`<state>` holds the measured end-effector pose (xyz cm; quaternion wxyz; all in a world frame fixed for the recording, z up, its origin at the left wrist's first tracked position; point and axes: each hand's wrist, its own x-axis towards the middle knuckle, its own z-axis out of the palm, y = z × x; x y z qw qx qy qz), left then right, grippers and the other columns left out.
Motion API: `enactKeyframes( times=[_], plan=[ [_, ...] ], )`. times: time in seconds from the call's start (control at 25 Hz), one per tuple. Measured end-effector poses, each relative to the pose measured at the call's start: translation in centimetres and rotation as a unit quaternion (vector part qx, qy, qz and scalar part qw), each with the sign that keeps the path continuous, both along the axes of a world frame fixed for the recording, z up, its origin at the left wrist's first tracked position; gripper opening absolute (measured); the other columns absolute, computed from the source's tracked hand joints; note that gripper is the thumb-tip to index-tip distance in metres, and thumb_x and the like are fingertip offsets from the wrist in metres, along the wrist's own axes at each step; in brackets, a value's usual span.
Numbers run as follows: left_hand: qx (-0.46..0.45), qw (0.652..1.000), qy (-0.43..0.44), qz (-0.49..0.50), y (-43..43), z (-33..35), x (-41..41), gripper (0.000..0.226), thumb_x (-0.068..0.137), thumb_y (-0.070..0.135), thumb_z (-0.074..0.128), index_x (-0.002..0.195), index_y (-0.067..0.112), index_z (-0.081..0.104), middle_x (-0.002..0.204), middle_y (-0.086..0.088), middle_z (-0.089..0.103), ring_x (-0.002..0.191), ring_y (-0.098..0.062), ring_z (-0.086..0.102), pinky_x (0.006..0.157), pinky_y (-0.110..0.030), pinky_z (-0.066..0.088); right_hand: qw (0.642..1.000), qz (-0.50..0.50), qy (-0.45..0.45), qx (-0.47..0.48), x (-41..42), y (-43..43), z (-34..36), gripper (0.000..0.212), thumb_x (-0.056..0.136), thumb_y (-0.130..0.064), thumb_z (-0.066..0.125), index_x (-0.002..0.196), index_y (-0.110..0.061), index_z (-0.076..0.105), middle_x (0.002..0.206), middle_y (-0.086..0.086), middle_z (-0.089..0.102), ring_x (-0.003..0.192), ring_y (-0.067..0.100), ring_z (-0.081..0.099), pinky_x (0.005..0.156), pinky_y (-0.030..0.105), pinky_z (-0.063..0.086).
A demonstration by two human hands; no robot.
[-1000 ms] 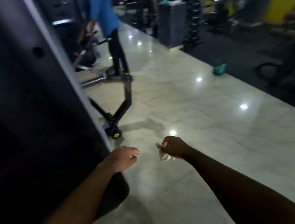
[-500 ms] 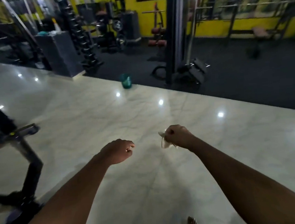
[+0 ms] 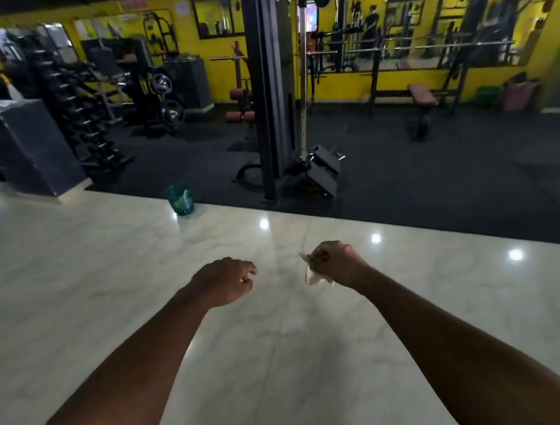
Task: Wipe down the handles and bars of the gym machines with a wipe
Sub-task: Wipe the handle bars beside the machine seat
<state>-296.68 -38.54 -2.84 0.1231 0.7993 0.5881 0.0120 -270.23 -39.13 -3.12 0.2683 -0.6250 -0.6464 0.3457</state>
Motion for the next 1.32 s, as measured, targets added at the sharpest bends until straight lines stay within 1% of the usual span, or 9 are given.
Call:
enactKeyframes(
  times=[0.16, 0.24, 0.4, 0.52, 0.76, 0.92, 1.0, 1.16, 1.32],
  plan=[
    [0.018, 1.0, 0.007, -0.009, 12.2, 0.3, 2.5, 0.034, 0.091, 0.038, 0.054, 0.125, 0.037, 0.059, 0.115, 0.011, 0.066, 0.106, -0.015, 0.062, 0.088, -0.031, 0.049, 1.0, -0.012, 0.003, 0.014, 2.3, 10.9, 0.1, 0.025, 0.088, -0.031, 0.071, 0.073, -0.015, 0.06, 0.072, 0.006, 0.063, 0.059, 0.016, 0.058, 0.051, 0.024, 0.047],
    [0.027, 1.0, 0.003, -0.011, 18.9, 0.3, 3.5, 0.034, 0.092, 0.039, 0.054, 0.125, 0.036, 0.059, 0.114, 0.011, 0.067, 0.105, -0.016, 0.062, 0.088, -0.031, 0.049, 1.0, -0.012, 0.007, 0.017, 2.9, 17.1, 0.3, 0.025, 0.088, -0.033, 0.07, 0.076, -0.013, 0.061, 0.069, 0.002, 0.062, 0.058, 0.013, 0.056, 0.05, 0.02, 0.044],
    [0.026, 1.0, -0.006, 0.001, 30.3, 1.0, 3.4, 0.035, 0.092, 0.038, 0.054, 0.126, 0.034, 0.059, 0.115, 0.01, 0.067, 0.105, -0.017, 0.062, 0.089, -0.034, 0.05, 0.999, 0.023, -0.03, 0.026, 1.7, 29.4, 0.9, 0.023, 0.089, -0.032, 0.069, 0.093, -0.009, 0.069, 0.086, 0.006, 0.068, 0.077, 0.018, 0.064, 0.067, 0.03, 0.051],
    [0.02, 0.998, -0.017, 0.048, 38.3, 1.5, 1.6, 0.034, 0.091, 0.038, 0.055, 0.125, 0.035, 0.06, 0.115, 0.011, 0.068, 0.102, -0.016, 0.063, 0.088, -0.034, 0.051, 0.997, 0.05, -0.046, 0.035, -0.5, 39.4, 1.4, 0.017, 0.089, -0.026, 0.068, 0.096, -0.011, 0.069, 0.094, 0.011, 0.07, 0.084, 0.025, 0.067, 0.071, 0.035, 0.054],
    [0.037, 0.986, -0.01, 0.16, 50.1, 1.5, -2.2, 0.036, 0.091, 0.042, 0.053, 0.126, 0.036, 0.057, 0.121, 0.007, 0.065, 0.107, -0.018, 0.062, 0.091, -0.034, 0.051, 0.984, 0.169, -0.034, 0.052, -5.3, 57.0, 0.5, 0.017, 0.089, -0.025, 0.069, 0.095, -0.01, 0.069, 0.089, 0.006, 0.069, 0.081, 0.017, 0.063, 0.074, 0.032, 0.052],
    [0.027, 0.95, -0.01, 0.311, 49.6, 0.0, -8.9, 0.038, 0.091, 0.042, 0.051, 0.128, 0.035, 0.057, 0.126, 0.004, 0.063, 0.114, -0.019, 0.058, 0.095, -0.035, 0.048, 0.923, 0.36, -0.103, 0.09, -16.1, 64.3, -0.4, 0.022, 0.093, -0.029, 0.062, 0.095, -0.008, 0.068, 0.102, 0.011, 0.068, 0.096, 0.026, 0.062, 0.085, 0.037, 0.048],
    [0.02, 0.927, -0.012, 0.374, 46.9, -0.5, -12.9, 0.035, 0.092, 0.041, 0.051, 0.127, 0.035, 0.057, 0.124, 0.007, 0.064, 0.116, -0.017, 0.056, 0.096, -0.033, 0.046, 0.892, 0.436, -0.082, 0.085, -22.4, 64.6, -0.4, 0.022, 0.094, -0.028, 0.062, 0.094, -0.008, 0.068, 0.101, 0.011, 0.068, 0.095, 0.026, 0.062, 0.083, 0.037, 0.047],
    [0.022, 0.848, -0.006, 0.529, 39.3, -0.2, -21.1, 0.032, 0.092, 0.039, 0.055, 0.124, 0.036, 0.059, 0.115, 0.011, 0.066, 0.112, -0.015, 0.057, 0.093, -0.032, 0.046, 0.824, 0.562, -0.04, 0.053, -36.5, 61.3, -0.9, 0.019, 0.092, -0.026, 0.066, 0.084, -0.009, 0.067, 0.089, 0.012, 0.07, 0.074, 0.019, 0.06, 0.072, 0.037, 0.051],
    [0.018, 0.752, 0.003, 0.659, 28.8, -1.2, -29.5, 0.032, 0.092, 0.039, 0.053, 0.124, 0.038, 0.058, 0.113, 0.011, 0.066, 0.107, -0.015, 0.059, 0.087, -0.031, 0.048, 0.719, 0.695, 0.009, 0.028, -51.4, 53.1, -2.1, 0.017, 0.092, -0.018, 0.065, 0.079, -0.007, 0.067, 0.073, 0.004, 0.071, 0.052, 0.003, 0.058, 0.057, 0.026, 0.044]
  ],
)
